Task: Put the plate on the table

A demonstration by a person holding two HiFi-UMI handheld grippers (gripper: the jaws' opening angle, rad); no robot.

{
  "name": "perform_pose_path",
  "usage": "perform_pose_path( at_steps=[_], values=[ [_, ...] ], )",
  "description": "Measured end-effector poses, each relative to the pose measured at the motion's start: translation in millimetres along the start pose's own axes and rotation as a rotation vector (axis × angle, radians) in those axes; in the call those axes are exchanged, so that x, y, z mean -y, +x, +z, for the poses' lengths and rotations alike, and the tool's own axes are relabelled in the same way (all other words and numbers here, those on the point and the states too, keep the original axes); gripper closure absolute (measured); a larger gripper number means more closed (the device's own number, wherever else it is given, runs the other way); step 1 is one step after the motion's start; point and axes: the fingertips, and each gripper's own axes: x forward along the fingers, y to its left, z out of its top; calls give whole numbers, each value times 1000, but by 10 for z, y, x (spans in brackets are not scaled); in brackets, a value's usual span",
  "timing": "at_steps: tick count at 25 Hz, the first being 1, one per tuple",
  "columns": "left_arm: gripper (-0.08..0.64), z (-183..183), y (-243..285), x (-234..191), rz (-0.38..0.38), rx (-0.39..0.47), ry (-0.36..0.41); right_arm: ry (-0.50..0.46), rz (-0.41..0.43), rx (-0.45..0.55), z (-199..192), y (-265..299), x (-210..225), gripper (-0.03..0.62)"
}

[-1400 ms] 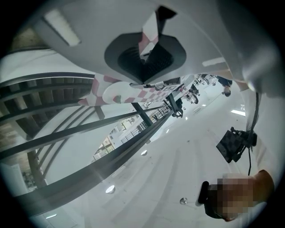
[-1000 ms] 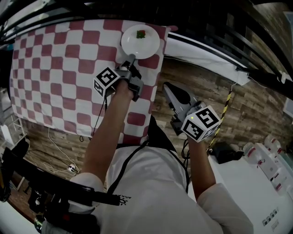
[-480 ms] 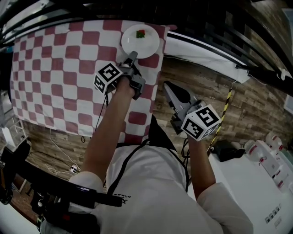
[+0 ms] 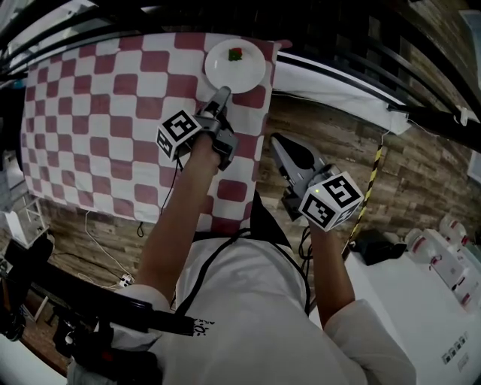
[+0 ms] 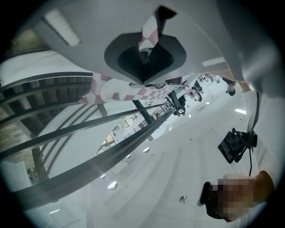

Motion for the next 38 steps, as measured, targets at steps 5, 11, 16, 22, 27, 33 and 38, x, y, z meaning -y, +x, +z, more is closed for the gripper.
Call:
perform_pose_path(
  at_steps=[5, 11, 16, 22, 27, 33, 38],
  values=[
    [421, -118, -320, 1, 4, -55, 76, -18, 1, 24, -3, -21, -205, 583],
    [519, -189, -696, 218, -38, -96, 173, -39, -10, 51, -39, -91, -498, 583],
    [552, -283, -1084, 453, -73, -136, 252, -44, -28, 85, -89, -269, -798, 583],
    [552, -357, -1424, 593, -113, -197, 345, -64, -53, 120, -182, -364, -1030, 584],
    [552, -474, -1752, 735, -140, -268, 422, -62, -69, 149, -157, -455, -1254, 583],
    [552, -484, -2241, 910, -192, -284, 512, -94, -90, 183, -172, -595, -1556, 583],
    [552, -463, -2606, 981, -219, -282, 534, -99, -108, 190, -269, -711, -1761, 583]
  ],
)
